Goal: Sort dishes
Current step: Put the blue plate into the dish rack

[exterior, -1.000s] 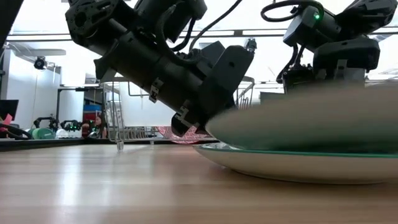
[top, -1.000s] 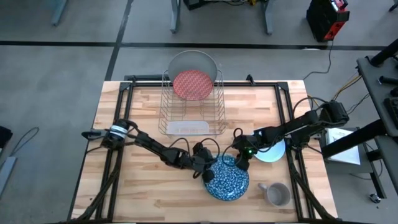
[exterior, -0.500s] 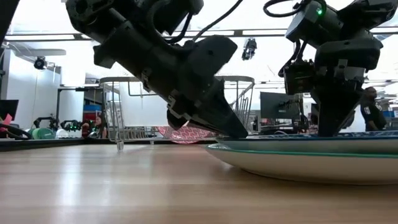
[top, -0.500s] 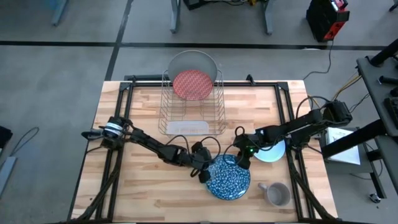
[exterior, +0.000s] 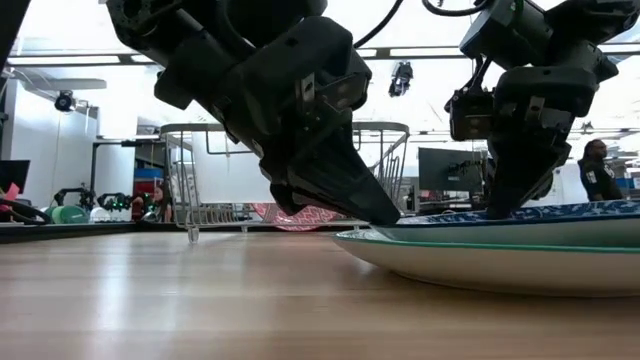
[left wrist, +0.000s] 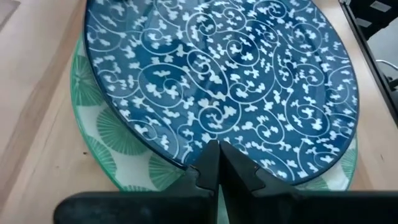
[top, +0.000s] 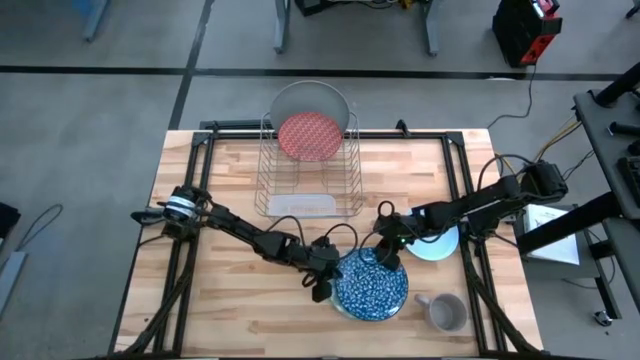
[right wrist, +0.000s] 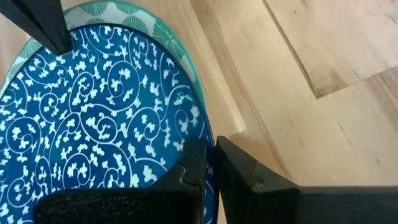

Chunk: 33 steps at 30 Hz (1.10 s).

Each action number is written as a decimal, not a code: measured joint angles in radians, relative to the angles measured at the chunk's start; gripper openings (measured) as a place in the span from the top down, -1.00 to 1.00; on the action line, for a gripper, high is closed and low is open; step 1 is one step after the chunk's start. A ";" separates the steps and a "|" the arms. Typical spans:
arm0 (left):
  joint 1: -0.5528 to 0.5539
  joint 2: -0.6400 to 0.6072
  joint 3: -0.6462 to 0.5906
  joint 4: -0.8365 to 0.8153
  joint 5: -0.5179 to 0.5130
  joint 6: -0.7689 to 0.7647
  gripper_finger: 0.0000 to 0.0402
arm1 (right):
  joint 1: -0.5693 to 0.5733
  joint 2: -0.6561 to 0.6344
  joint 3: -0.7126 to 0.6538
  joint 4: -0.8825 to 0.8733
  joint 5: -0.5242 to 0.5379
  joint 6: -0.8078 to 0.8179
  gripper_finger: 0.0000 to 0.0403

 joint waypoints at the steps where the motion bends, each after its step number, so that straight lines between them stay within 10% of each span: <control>1: 0.000 0.000 0.000 -0.001 0.001 -0.001 1.00 | 0.000 -0.003 0.000 0.000 0.000 -0.002 0.88; 33: -0.004 -0.016 0.006 -0.083 0.008 -0.085 1.00 | 0.009 -0.287 -0.004 -0.364 -0.060 0.159 0.33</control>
